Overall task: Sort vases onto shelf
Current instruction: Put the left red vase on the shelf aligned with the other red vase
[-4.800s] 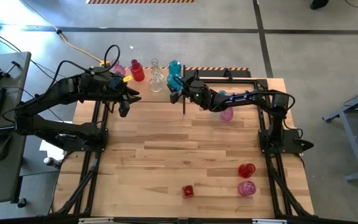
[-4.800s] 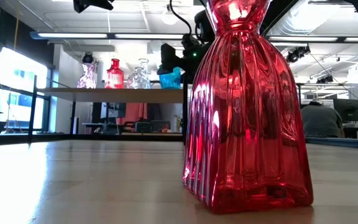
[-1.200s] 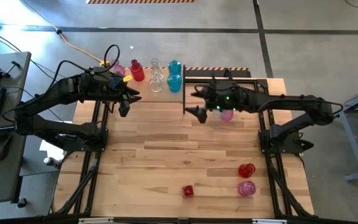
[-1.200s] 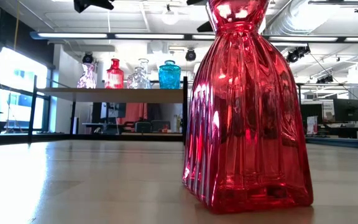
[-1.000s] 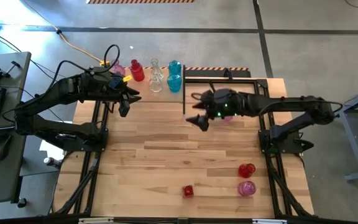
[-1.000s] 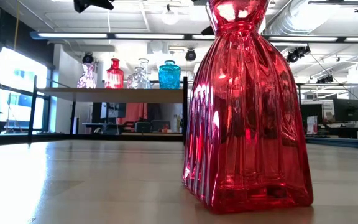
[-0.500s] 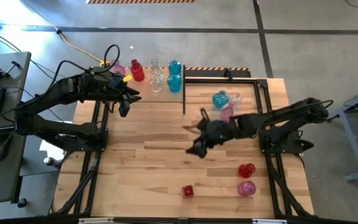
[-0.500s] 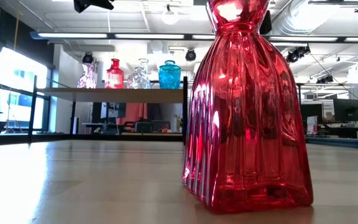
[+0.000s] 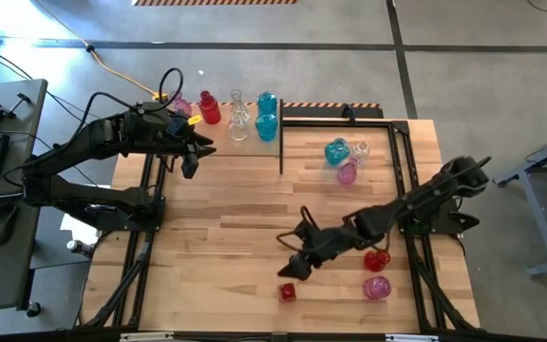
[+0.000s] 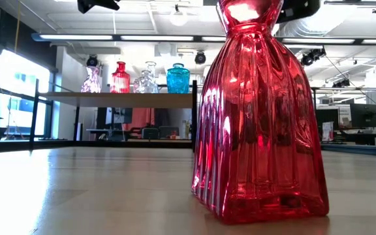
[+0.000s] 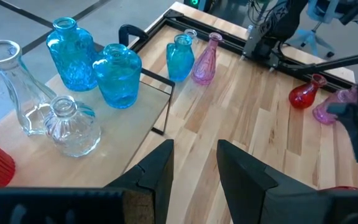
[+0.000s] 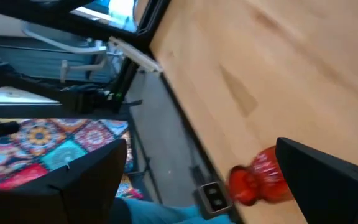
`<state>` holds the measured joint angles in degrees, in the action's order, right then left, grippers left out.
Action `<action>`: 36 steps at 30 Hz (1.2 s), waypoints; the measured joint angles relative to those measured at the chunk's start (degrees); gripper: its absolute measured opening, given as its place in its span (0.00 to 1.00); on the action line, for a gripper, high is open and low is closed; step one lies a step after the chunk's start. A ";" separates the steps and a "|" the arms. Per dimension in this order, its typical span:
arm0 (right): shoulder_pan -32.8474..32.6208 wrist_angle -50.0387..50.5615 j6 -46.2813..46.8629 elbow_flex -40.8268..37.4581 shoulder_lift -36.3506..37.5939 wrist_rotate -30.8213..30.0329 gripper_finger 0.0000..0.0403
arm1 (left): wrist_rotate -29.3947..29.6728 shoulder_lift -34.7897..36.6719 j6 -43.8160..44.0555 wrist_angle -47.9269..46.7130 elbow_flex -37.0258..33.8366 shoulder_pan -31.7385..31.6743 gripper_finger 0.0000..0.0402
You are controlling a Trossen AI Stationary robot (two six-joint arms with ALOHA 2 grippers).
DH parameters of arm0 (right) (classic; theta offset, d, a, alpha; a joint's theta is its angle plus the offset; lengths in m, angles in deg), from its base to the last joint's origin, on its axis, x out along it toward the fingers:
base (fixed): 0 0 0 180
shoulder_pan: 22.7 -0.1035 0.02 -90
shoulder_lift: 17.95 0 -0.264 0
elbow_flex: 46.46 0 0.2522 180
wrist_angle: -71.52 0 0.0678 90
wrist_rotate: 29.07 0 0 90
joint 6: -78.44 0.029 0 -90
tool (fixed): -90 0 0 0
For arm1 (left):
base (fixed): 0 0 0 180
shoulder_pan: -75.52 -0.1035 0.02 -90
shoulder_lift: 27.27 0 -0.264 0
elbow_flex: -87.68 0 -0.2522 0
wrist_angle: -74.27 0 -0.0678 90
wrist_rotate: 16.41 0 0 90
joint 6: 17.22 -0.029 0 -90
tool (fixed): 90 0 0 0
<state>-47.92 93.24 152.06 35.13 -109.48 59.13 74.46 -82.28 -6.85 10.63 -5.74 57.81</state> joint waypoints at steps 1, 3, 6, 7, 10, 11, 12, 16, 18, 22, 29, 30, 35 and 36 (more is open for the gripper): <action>-0.68 -1.09 0.69 -0.02 -0.50 -0.86 0.97 | 0.01 -0.01 -0.02 0.01 0.00 0.01 0.28; -1.82 -3.69 1.80 0.04 -1.59 -1.95 0.97 | 0.01 -0.01 0.00 0.01 0.00 0.00 0.28; -3.03 -3.51 2.40 2.61 -3.35 -2.26 0.97 | 0.01 -0.01 0.00 0.01 0.00 -0.01 0.28; -3.26 -2.73 2.05 4.08 -3.96 -2.26 0.97 | 0.00 -0.01 0.00 -0.01 0.00 0.01 0.28; -3.66 2.56 -0.67 9.56 -5.49 -2.47 0.97 | -0.01 -0.01 0.00 0.01 0.00 0.01 0.28; -3.68 5.56 -1.89 11.66 -5.88 -2.53 0.97 | 0.00 -0.01 0.00 0.03 0.00 -0.01 0.28; -3.67 9.10 -3.00 13.93 -6.33 -2.66 0.97 | 0.01 -0.01 0.00 0.01 0.00 0.00 0.28; -3.66 22.40 -6.85 22.28 -8.17 -3.77 0.97 | 0.00 -0.01 0.00 0.01 0.00 0.01 0.28; -3.66 27.89 -8.38 25.31 -9.29 -3.94 0.97 | 0.00 -0.01 -0.02 0.01 0.00 0.00 0.28; -3.71 35.89 -8.87 28.94 -11.64 -3.65 0.97 | 0.01 -0.01 -0.02 0.03 0.00 -0.01 0.28; -3.74 43.23 -5.11 29.94 -15.91 -0.44 0.97 | 0.01 0.00 0.00 0.01 0.00 -0.01 0.28; -3.79 43.30 -4.91 29.94 -16.32 -0.13 0.97 | 0.01 0.00 -0.02 0.02 0.00 -0.01 0.28; -3.82 43.32 -3.35 29.94 -18.09 0.89 0.97 | 0.01 -0.01 0.00 0.01 0.00 -0.01 0.28; -3.84 43.31 -3.01 29.94 -18.33 1.20 0.97 | -0.01 -0.01 0.00 0.01 0.00 -0.01 0.28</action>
<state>-51.76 136.55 149.05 65.08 -127.81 60.33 74.45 -82.29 -6.85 10.64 -5.74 57.80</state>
